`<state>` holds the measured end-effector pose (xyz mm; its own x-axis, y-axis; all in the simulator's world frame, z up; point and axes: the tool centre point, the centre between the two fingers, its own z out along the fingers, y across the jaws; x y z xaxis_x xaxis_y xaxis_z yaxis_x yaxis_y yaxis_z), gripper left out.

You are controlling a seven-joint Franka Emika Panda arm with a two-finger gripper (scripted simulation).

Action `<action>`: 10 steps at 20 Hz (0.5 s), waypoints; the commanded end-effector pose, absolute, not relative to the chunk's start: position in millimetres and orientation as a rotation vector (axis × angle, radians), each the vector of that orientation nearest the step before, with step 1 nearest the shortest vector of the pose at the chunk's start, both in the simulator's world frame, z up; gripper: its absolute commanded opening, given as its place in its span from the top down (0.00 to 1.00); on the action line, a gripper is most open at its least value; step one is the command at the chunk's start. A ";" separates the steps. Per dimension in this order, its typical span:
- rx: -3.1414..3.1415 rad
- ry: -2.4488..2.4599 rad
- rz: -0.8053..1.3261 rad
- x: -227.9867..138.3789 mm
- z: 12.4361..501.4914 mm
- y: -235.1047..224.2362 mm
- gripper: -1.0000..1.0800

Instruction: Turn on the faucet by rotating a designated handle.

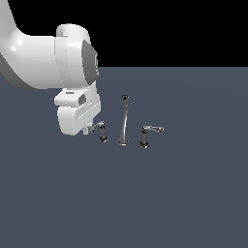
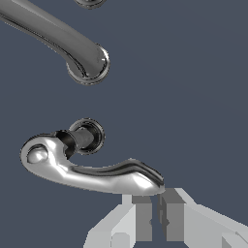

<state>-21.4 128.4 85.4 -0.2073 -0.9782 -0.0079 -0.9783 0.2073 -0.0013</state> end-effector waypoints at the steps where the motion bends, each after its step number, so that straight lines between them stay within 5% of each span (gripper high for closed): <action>1: -1.938 2.472 0.000 -26.1 85.5 101.9 1.00; 3: -1.976 2.432 0.010 -24.9 85.5 125.9 1.00; 10: -1.949 2.462 0.003 -20.9 85.4 72.9 1.00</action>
<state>-25.4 118.1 85.5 -0.1681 -0.9856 -0.0169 -0.9858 0.1681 0.0009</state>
